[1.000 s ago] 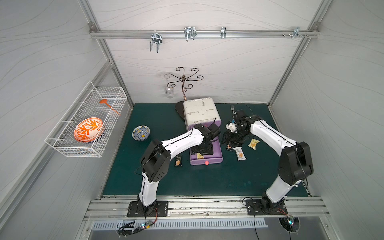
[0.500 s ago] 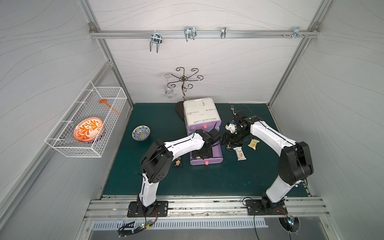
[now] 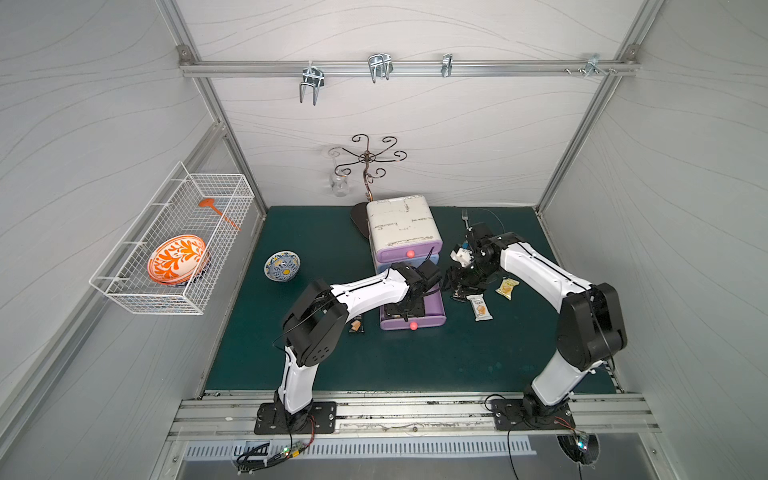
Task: Take the cookies out of the drawer
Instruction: Pick up the cookie from the drawer.
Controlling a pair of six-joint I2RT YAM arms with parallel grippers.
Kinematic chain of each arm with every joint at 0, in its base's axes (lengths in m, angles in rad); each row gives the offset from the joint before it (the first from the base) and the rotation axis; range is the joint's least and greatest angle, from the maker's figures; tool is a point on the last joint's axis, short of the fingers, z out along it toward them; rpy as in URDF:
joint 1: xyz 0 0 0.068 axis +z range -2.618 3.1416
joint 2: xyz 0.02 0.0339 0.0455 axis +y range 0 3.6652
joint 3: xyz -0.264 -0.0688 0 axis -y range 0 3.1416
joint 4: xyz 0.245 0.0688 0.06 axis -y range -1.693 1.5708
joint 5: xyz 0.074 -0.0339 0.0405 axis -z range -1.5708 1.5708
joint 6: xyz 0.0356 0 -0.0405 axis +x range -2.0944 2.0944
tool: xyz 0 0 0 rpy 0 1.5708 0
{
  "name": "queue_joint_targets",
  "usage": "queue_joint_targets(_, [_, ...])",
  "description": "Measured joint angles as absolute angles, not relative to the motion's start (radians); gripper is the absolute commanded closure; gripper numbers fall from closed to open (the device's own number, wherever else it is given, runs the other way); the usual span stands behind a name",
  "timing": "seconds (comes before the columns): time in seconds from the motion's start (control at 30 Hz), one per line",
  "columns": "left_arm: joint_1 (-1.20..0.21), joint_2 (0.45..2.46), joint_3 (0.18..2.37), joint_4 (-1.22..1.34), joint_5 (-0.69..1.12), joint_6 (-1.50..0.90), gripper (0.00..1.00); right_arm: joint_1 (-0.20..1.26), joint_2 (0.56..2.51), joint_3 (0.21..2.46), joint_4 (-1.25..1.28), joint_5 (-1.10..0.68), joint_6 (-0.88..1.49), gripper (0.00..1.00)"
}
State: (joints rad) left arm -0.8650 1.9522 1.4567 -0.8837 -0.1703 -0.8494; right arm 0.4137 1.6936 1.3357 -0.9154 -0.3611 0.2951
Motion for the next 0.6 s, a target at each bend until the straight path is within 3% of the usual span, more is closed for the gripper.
queue_joint_targets(0.6, [-0.865,1.953,1.400,-0.787,-0.184,-0.861,0.29,0.412,1.694,1.336,-0.915,-0.356,0.287,0.36])
